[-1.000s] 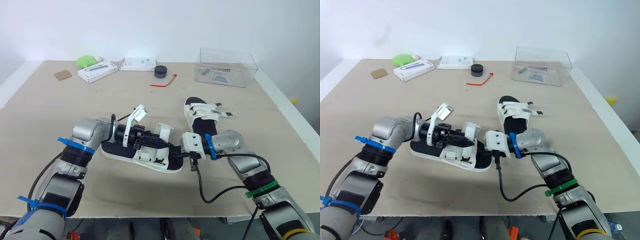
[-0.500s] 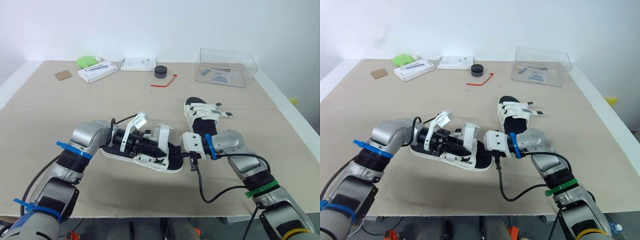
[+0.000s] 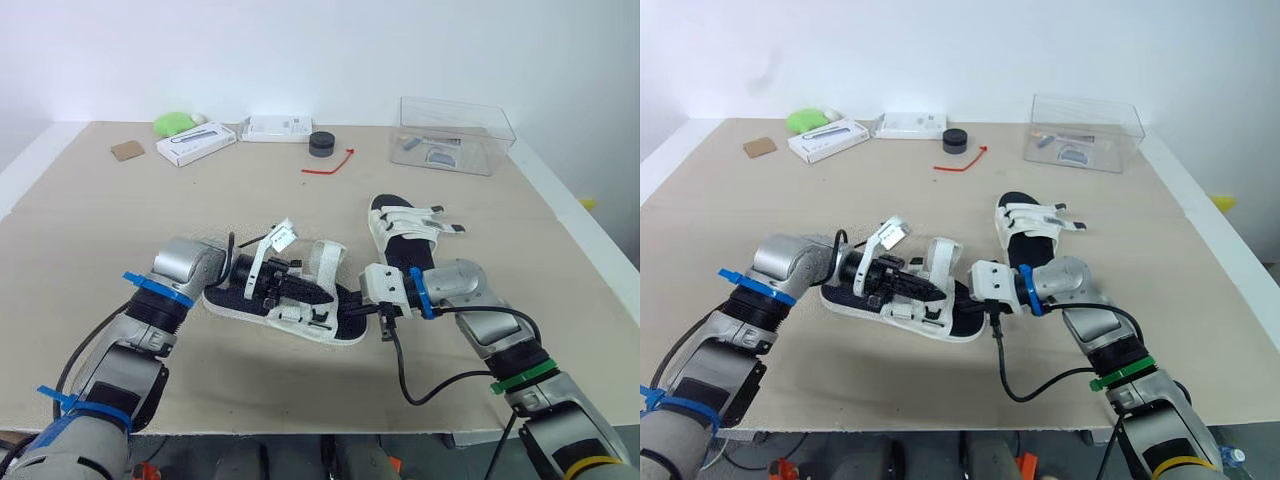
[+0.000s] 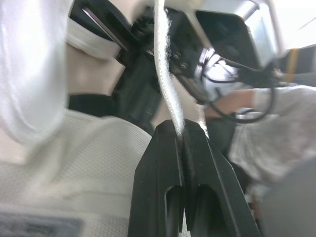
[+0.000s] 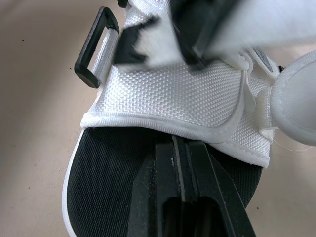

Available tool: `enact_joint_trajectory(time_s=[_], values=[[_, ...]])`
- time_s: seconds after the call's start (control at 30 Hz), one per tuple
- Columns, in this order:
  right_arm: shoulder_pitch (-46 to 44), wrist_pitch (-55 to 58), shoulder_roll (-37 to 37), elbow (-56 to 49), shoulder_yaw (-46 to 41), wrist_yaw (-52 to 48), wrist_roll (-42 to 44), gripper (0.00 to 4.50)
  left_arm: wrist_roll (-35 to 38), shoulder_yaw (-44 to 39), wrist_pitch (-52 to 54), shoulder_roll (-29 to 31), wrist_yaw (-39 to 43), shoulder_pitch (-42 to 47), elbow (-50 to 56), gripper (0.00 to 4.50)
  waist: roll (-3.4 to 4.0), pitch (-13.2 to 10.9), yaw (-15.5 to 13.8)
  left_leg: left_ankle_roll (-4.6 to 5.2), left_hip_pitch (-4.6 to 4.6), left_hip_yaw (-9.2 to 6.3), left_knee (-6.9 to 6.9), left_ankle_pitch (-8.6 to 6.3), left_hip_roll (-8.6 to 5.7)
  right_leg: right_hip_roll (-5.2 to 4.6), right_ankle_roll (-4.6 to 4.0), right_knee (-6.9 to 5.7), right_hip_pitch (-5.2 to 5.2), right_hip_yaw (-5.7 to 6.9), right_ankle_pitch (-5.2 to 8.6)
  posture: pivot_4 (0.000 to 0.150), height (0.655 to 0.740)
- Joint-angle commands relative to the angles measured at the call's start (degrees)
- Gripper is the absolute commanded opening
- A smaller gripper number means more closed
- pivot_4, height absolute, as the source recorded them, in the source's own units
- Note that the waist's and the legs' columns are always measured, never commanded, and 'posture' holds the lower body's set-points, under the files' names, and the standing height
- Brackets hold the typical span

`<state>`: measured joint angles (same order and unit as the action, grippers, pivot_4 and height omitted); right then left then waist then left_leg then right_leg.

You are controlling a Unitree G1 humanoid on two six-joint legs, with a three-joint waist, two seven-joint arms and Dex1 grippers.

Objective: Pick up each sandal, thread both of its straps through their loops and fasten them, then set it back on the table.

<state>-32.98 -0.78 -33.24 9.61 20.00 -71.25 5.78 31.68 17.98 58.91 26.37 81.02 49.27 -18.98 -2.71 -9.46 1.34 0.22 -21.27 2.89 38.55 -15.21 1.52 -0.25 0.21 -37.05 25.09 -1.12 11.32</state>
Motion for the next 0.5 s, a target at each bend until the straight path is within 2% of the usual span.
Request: enact_joint_trajectory(time_s=[0.03, 0.3, 0.5], values=[[0.6, 0.8, -1.5, 2.1, 0.6, 0.6, -3.4, 0.0, 0.9, 1.4, 0.6, 1.7, 3.4, -0.2, 4.2, 0.02, 0.0, 0.0, 0.0, 0.0, -0.01, -0.01, 0.0, 0.0, 0.01, 0.0, -0.01, 0.0, 0.01, 0.01, 0.0, 0.15, 0.74], [0.8, 0.4, -1.6, 2.0, 0.8, 0.5, -3.5, 0.0, -0.4, 1.0, -0.8, -0.2, 0.0, -1.3, 4.5, 0.02, 0.0, 0.0, 0.0, 0.0, -0.01, -0.01, 0.0, 0.0, 0.01, -0.02, -0.04, 0.0, 0.0, 0.0, 0.02, 0.15, 0.74], [0.9, 0.4, -1.7, 1.9, 0.8, 0.5, -3.5, 0.0, 1.3, -0.3, 2.1, -2.0, -2.1, -1.3, 5.3, 0.02, 0.0, 0.0, 0.0, 0.0, -0.01, 0.0, 0.01, 0.0, 0.0, -0.02, -0.01, 0.0, 0.0, -0.01, 0.01, 0.15, 0.74]])
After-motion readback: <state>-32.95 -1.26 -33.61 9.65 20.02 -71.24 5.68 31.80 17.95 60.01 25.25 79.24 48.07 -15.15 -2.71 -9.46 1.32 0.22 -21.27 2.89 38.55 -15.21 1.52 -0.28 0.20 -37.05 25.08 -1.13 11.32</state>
